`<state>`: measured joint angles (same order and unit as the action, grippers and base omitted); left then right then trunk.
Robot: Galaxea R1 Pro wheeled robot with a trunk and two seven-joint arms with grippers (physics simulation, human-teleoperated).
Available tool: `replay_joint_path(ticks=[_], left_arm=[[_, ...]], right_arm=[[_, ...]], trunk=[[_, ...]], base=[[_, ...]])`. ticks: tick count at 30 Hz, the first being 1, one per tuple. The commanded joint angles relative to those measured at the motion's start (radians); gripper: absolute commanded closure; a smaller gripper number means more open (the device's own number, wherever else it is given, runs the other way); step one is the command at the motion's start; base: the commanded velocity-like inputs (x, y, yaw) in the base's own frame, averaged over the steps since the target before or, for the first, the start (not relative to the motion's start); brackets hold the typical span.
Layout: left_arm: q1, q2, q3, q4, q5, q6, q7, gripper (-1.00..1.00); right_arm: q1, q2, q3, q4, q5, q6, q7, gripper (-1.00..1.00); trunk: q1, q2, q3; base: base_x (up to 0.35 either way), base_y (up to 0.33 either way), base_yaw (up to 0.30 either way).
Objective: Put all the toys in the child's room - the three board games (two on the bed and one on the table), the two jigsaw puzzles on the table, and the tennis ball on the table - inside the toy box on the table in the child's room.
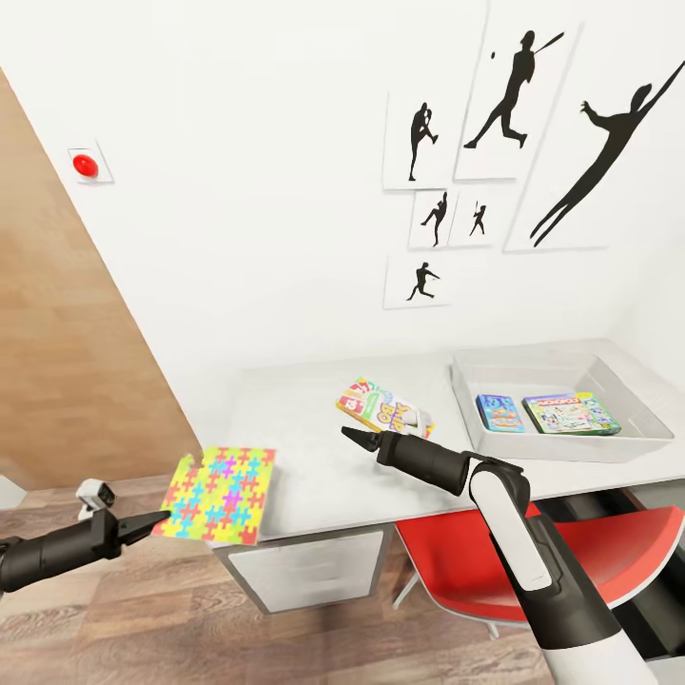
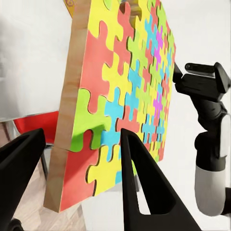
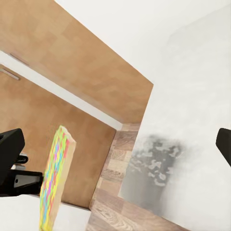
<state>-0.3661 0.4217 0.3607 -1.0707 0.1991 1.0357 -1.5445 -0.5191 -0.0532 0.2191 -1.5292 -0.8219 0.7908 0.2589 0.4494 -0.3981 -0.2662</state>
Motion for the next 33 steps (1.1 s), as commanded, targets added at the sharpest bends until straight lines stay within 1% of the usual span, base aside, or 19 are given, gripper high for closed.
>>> replay_joint_path(ticks=[1, 5, 16, 23, 33], left_arm=[[-0.001, 0.005, 0.0, 0.0, -0.002, 0.011, -0.016, 1.0], [-0.001, 0.012, 0.001, 0.0, -0.004, 0.01, -0.026, 1.0], [-0.001, 0.012, -0.006, 0.002, -0.007, 0.01, -0.026, 1.0], [-0.001, 0.012, -0.007, 0.003, -0.007, 0.01, -0.026, 1.0], [-0.001, 0.011, -0.006, 0.003, -0.007, 0.01, -0.026, 1.0]], right_arm=[[-0.001, 0.0, 0.0, 0.0, 0.003, 0.003, 0.003, -1.0], [-0.001, 0.0, -0.001, 0.0, 0.003, 0.003, 0.003, -1.0], [-0.001, -0.002, -0.003, -0.001, 0.003, 0.004, 0.004, -1.0], [-0.001, -0.002, -0.002, -0.005, 0.0, 0.005, 0.005, -1.0], [0.0, -0.002, -0.002, -0.007, -0.001, 0.003, 0.006, -1.0]], trunk=[[0.001, -0.002, -0.002], [0.001, -0.002, -0.002], [0.001, -0.002, -0.002], [0.001, -0.002, -0.002], [0.001, -0.002, 0.01]], base=[[0.0, 0.0, 0.0], [0.0, 0.0, 0.0], [-0.078, 0.0, 0.0], [-0.018, 0.0, 0.0], [-0.001, 0.0, -0.059]])
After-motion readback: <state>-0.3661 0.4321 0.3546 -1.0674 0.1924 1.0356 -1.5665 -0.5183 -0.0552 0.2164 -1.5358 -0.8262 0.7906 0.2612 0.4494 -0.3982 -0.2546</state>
